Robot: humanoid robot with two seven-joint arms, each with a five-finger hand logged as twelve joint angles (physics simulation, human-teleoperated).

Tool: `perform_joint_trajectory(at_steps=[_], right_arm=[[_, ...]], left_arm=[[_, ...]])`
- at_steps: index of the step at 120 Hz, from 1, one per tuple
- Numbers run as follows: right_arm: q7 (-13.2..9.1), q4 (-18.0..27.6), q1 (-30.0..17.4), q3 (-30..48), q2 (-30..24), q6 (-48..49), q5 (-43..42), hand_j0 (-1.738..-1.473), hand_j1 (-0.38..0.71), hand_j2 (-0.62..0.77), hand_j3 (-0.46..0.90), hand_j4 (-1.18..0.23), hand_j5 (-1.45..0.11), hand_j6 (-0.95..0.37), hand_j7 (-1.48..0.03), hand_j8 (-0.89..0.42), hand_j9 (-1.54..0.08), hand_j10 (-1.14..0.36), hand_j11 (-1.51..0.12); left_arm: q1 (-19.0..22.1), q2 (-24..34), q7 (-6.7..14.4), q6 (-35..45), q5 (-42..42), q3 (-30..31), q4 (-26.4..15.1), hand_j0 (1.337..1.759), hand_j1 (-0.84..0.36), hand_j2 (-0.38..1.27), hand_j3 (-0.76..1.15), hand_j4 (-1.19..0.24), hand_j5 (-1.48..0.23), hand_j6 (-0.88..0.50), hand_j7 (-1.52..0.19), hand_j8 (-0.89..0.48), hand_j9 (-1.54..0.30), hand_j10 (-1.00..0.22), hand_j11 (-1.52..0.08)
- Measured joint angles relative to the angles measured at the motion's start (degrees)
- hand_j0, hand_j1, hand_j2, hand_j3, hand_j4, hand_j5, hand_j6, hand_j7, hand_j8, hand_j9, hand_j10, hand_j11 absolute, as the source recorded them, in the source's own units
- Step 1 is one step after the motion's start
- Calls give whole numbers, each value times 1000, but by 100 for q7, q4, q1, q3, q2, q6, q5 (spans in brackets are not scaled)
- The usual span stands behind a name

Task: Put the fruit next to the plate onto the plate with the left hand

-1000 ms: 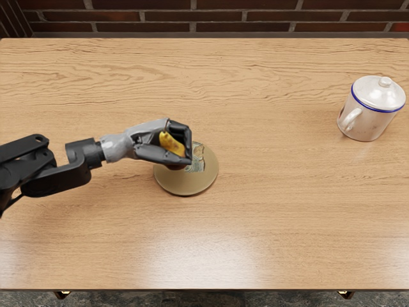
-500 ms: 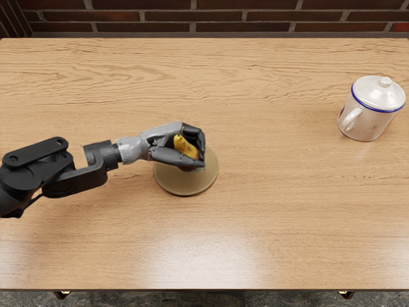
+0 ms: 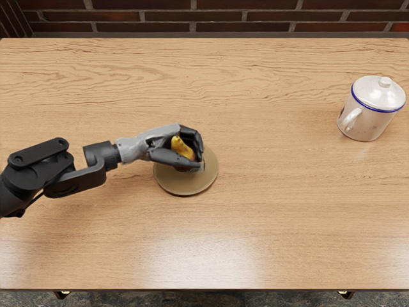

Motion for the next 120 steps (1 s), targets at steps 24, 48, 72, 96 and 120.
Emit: perform_joint_trajectory(at_steps=[24, 48, 72, 96, 120], right_arm=[[2, 0, 0, 0, 0, 0, 0, -1658, -349, 1, 0, 0, 0, -1, 0, 0, 0, 0, 0], [1, 0, 0, 0, 0, 0, 1, -1658, -349, 1, 0, -1, 0, -1, 0, -1, 0, 0, 0], [1, 0, 0, 0, 0, 0, 1, -1658, -349, 1, 0, -1, 0, -1, 0, -1, 0, 0, 0], [1, 0, 0, 0, 0, 0, 1, -1658, -349, 1, 0, -1, 0, -1, 0, -1, 0, -1, 0], [0, 0, 0, 0, 0, 0, 1, -1658, -349, 0, 0, -1, 0, -1, 0, -1, 0, -1, 0]], left_arm=[[9, -5, -2, 0, -1, 44, 9, 1650, -417, 113, 0, -640, -885, -638, -889, -613, -902, -555, -914], [9, -37, 3, 4, -56, 34, 33, 1655, -326, 109, 0, -564, -754, -564, -755, -554, -760, -532, -765], [9, -40, 4, 49, -92, -3, 126, 1657, -219, 95, 0, -479, -630, -479, -630, -475, -632, -467, -634], [0, 1, 4, 107, -164, -51, 143, 1658, -90, 76, 0, -371, -483, -371, -483, -369, -484, -366, -485], [-14, 150, 4, 110, -497, -73, 144, 1658, 83, 47, 0, -226, -293, -226, -293, -226, -293, -224, -293]])
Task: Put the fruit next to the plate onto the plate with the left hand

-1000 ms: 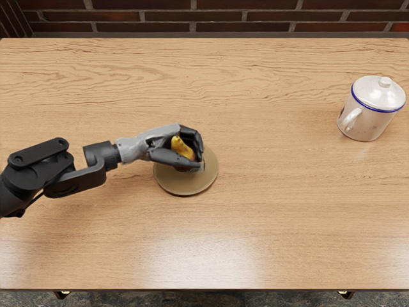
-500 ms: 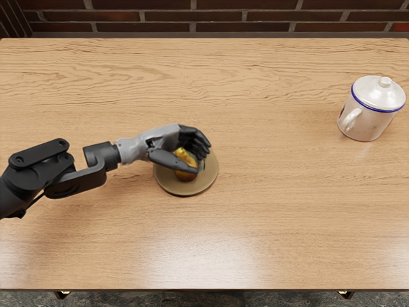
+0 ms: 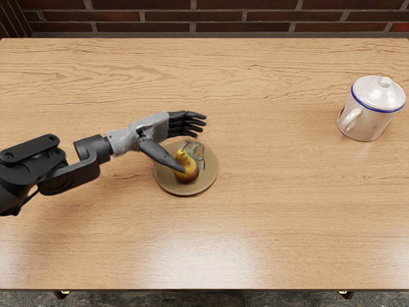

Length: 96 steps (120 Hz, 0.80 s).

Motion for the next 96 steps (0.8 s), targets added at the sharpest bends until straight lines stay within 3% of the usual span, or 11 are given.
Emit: perform_joint_trajectory(at_steps=[26, 57, 96], right_arm=[[1, 0, 0, -1, 0, 0, 0, -1658, -349, 0, 0, -1, 0, -1, 0, -1, 0, -1, 0], [0, 0, 0, 0, 0, 0, 0, -1658, -349, 0, 0, -1, 0, -1, 0, -1, 0, -1, 0], [2, 0, 0, -1, 0, 0, 0, -1658, -349, 0, 0, -1, 0, -1, 0, -1, 0, -1, 0]], left_arm=[[-13, 438, 0, -76, -519, -10, -31, 1658, 217, 25, 0, -114, -147, -114, -147, -114, -147, -113, -147], [-212, 1468, 0, -613, -888, -7, -92, 1658, 282, 15, 0, -59, -75, -60, -75, -59, -75, -58, -75], [-351, 1722, 0, -666, -632, 54, -583, 1658, 315, 9, 0, -32, -40, -32, -40, -32, -40, -31, -39]])
